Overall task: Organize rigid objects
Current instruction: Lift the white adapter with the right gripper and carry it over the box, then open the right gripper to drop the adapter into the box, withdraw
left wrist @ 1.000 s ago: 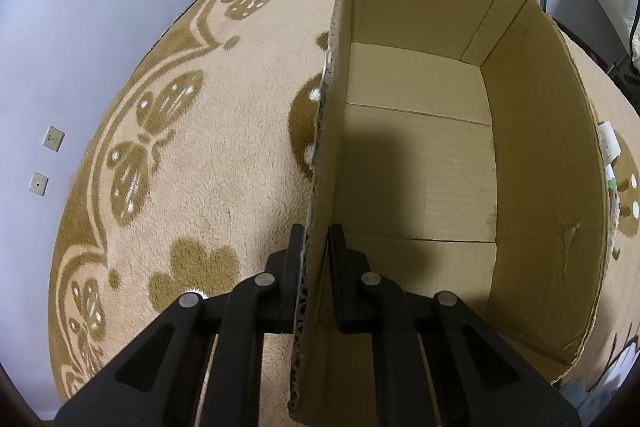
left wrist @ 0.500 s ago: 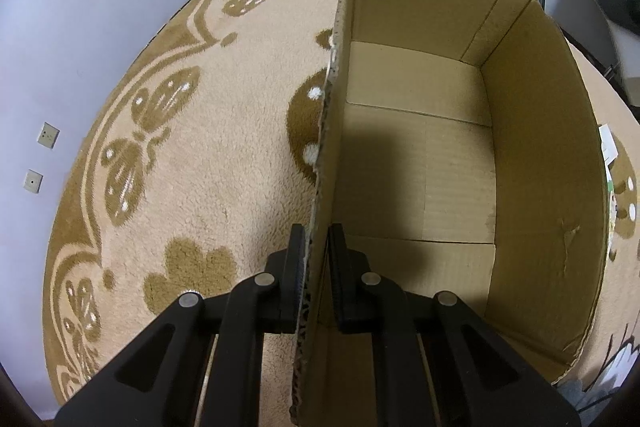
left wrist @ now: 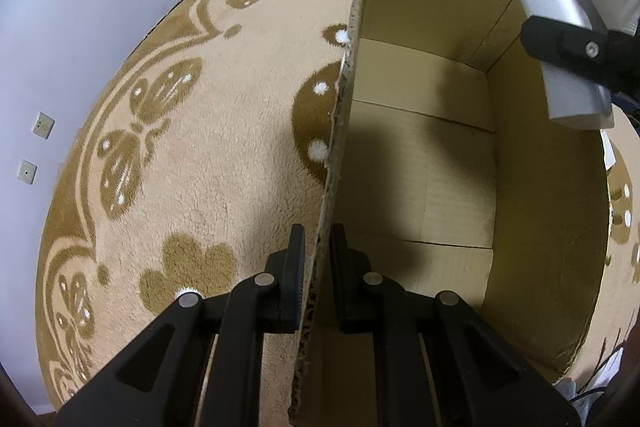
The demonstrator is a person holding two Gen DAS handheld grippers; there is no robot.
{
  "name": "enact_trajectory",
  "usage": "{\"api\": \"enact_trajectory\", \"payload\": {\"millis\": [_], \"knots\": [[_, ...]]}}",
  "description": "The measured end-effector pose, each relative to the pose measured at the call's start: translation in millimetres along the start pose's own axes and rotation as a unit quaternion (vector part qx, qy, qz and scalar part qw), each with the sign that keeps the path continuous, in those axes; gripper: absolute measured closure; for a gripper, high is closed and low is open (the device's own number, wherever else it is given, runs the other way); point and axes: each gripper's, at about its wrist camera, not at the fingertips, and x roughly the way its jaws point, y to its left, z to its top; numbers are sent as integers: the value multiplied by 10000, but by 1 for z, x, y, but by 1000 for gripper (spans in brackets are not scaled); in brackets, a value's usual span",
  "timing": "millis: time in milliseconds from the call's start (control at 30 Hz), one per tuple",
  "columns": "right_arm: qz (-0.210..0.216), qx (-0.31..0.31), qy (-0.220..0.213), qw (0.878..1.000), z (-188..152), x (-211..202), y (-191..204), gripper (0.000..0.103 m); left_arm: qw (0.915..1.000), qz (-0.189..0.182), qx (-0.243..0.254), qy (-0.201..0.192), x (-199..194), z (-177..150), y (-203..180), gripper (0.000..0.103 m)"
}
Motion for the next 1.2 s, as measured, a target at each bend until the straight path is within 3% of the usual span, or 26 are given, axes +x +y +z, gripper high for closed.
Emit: {"api": "enact_trajectory", "payload": {"millis": [533, 1000, 1033, 1100, 1200], "knots": [[-247, -43, 50, 9997, -3, 8, 0, 46, 10000, -7, 27, -37, -1, 0, -2, 91], [-90, 120, -170, 9997, 2, -14, 3, 43, 10000, 23, 45, -41, -2, -1, -3, 91], [-103, 107, -217, 9997, 3, -18, 3, 42, 10000, 11, 31, -36, -3, -1, -3, 91], [-118, 69, -273, 9995, 3, -24, 2, 28, 10000, 12, 32, -34, -3, -1, -3, 91], [-245, -32, -410, 9989, 3, -35, -1, 16, 10000, 39, 53, -44, -3, -1, -3, 91]]}}
